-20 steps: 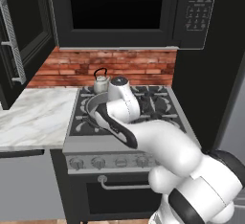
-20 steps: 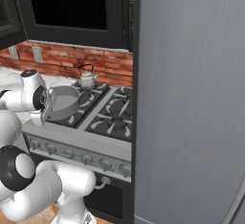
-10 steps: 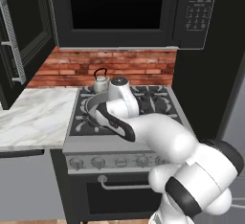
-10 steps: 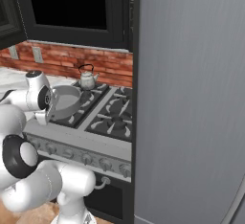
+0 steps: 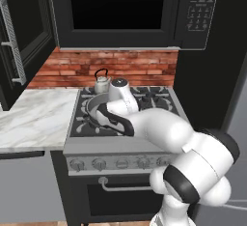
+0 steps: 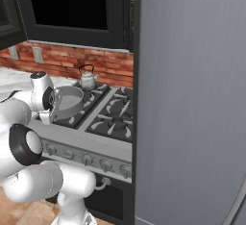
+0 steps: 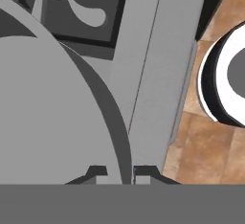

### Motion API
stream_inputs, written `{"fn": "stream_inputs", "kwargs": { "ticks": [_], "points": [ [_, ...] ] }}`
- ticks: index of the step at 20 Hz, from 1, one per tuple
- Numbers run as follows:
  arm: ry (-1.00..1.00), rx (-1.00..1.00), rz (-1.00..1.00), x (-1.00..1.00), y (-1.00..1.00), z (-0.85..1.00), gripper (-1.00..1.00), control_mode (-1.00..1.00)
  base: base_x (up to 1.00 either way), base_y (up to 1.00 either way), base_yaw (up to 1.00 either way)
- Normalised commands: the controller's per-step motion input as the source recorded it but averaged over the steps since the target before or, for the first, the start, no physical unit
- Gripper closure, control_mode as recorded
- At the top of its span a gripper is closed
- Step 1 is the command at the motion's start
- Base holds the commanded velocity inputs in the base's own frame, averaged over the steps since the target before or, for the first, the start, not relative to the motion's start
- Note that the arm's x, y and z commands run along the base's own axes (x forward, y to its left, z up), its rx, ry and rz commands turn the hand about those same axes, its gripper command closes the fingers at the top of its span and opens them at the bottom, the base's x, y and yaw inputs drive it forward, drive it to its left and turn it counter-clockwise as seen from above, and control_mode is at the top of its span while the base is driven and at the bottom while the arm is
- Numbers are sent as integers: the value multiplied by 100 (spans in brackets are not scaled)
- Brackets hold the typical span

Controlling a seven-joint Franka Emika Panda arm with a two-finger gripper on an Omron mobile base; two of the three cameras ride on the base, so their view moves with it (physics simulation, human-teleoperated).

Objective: Pick the kettle from the cabinet and place it on a stove burner. Then pick the pot from the counter and place it on another stove burner. Finally, turn both burners on.

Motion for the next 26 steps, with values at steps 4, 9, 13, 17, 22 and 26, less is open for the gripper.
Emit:
{"fn": "stream_inputs", "kwargs": {
  "ticks": [4,9,13,17,22,26],
  "points": [
    [0,0,2,17,3,-11,100,-100,0,0,0],
    [0,0,2,11,1,-6,100,-100,0,0,0],
    [0,0,3,10,1,-5,100,-100,0,0,0],
    [0,0,3,10,0,-6,100,-100,0,0,0],
    [0,0,4,9,3,-8,100,-100,0,0,0],
    [0,1,4,16,3,-12,100,-100,0,0,0]
  ]
}}
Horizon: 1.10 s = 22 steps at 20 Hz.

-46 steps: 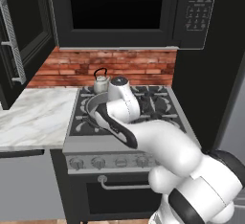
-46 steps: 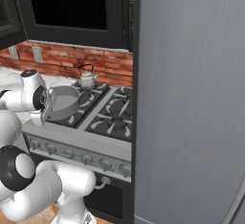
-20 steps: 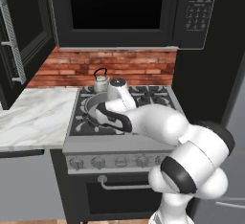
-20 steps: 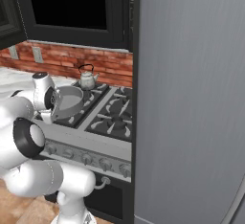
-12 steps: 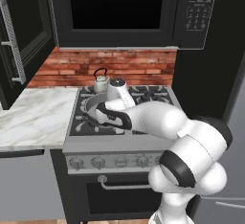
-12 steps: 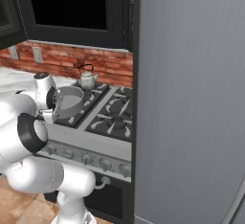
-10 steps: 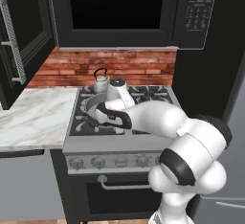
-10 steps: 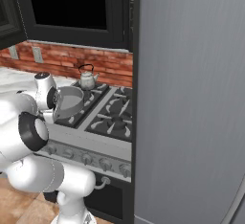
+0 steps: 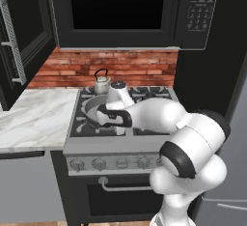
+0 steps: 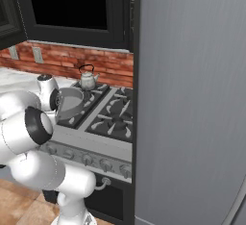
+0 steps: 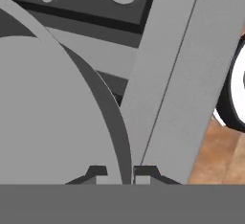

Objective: Pick the kettle from the cabinet and place it on a stove burner. Then pick the pot from the counter and place it on another stove burner. Finally, turn both burners on.

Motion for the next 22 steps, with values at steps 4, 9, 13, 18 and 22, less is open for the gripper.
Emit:
{"fn": "stream_inputs", "kwargs": {
  "ticks": [4,9,13,18,22],
  "points": [
    [0,1,5,15,2,-9,100,-100,0,0,0],
    [0,1,4,12,2,-9,100,-100,0,0,0],
    [0,0,4,15,3,-7,100,-100,0,0,0],
    [0,0,3,17,2,-8,100,-100,0,0,0],
    [0,0,2,16,3,-8,100,-100,0,0,0]
  ]
}}
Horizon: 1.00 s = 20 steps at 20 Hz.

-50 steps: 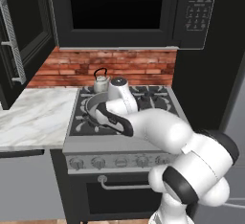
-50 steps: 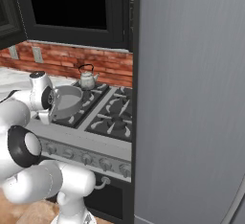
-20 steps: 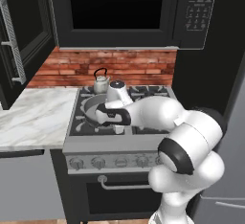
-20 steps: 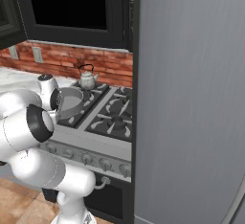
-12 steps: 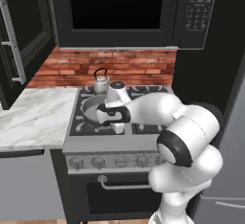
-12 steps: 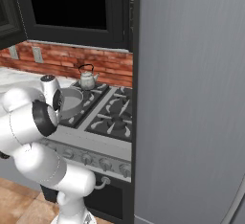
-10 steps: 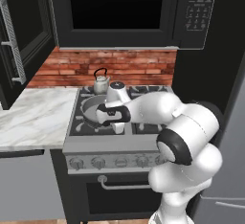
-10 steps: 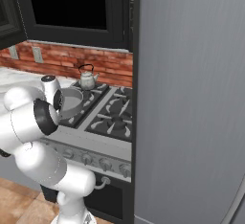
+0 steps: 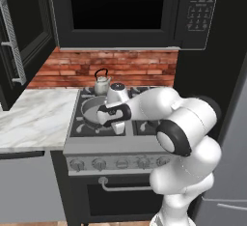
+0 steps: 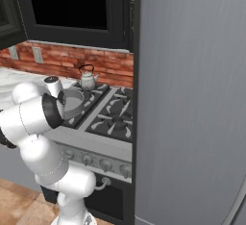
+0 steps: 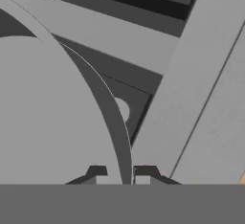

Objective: Pick the kettle from the cabinet and place it on a stove burner. Then pick the pot from the counter and place it on another stove burner. Finally, turn both burners on.

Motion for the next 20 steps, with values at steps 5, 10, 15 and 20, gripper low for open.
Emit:
{"fn": "stream_inputs", "kwargs": {
  "ticks": [5,10,15,20],
  "points": [
    [0,0,2,15,6,-8,100,-100,0,0,0],
    [0,0,2,14,7,-10,100,-100,0,0,0],
    [0,0,1,16,8,-8,100,-100,0,0,0],
    [0,0,0,17,8,-7,100,-100,0,0,0]
  ]
}}
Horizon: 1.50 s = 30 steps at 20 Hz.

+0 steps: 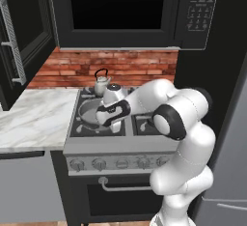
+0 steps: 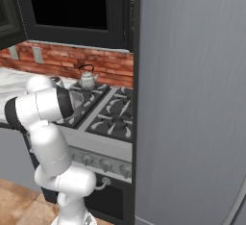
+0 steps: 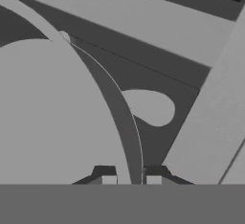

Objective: Pick the kettle from the cabinet and place it on a stove burner. Then pick the pot from the counter and place it on another stove burner. Finally, turn both burners on.

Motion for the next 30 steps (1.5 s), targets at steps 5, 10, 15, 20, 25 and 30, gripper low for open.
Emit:
{"fn": "stream_inputs", "kwargs": {
  "ticks": [5,10,15,20,25,30],
  "points": [
    [0,0,0,19,7,-7,100,-100,0,0,0],
    [0,0,1,23,6,-11,100,-100,0,0,0],
    [0,0,1,16,11,-16,100,-100,0,0,0],
    [0,0,3,6,22,-16,100,-100,0,0,0],
    [-1,-1,4,-11,32,-5,100,-100,0,0,0],
    [-2,0,0,-34,20,0,100,-100,0,0,0]
  ]
}}
